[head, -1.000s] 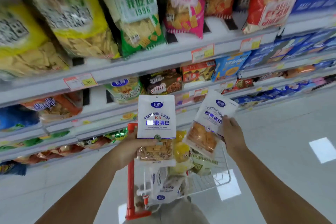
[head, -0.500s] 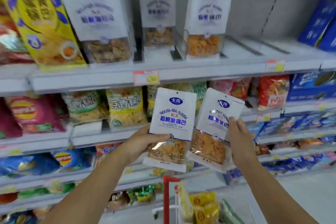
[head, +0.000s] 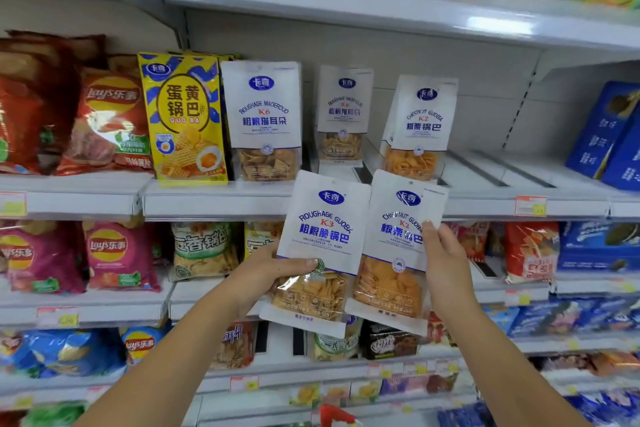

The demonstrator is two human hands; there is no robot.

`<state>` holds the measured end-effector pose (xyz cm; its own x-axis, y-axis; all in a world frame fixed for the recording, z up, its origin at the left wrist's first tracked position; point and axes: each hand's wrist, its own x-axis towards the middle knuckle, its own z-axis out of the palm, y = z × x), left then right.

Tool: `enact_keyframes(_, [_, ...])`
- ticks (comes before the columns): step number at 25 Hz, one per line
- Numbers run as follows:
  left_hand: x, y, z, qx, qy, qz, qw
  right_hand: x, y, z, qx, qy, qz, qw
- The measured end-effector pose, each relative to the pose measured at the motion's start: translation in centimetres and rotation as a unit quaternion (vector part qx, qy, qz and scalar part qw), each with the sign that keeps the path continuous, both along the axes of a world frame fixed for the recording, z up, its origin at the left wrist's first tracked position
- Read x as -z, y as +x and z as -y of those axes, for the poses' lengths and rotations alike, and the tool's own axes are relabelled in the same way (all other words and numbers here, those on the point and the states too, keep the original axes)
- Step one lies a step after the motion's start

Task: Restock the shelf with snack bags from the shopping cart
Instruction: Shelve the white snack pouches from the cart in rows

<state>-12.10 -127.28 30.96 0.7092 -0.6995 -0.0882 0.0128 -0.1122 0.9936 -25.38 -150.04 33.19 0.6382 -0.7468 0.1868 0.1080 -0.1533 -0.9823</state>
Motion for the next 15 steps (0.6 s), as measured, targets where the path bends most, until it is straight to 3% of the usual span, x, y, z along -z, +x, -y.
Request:
enact_keyframes(11, [-3.4,-1.9,3.5,-0.042,-0.044,0.050,0.997,-0.1,-0.9,2.5,0.050,-0.026,-0.035,0.998])
enact_keyframes(15, [-7.4,-1.5,6.7,-0.138,-0.110,0.102,0.979,-0.2,-1.6,4.4,0.083,-0.014,-0.042,0.996])
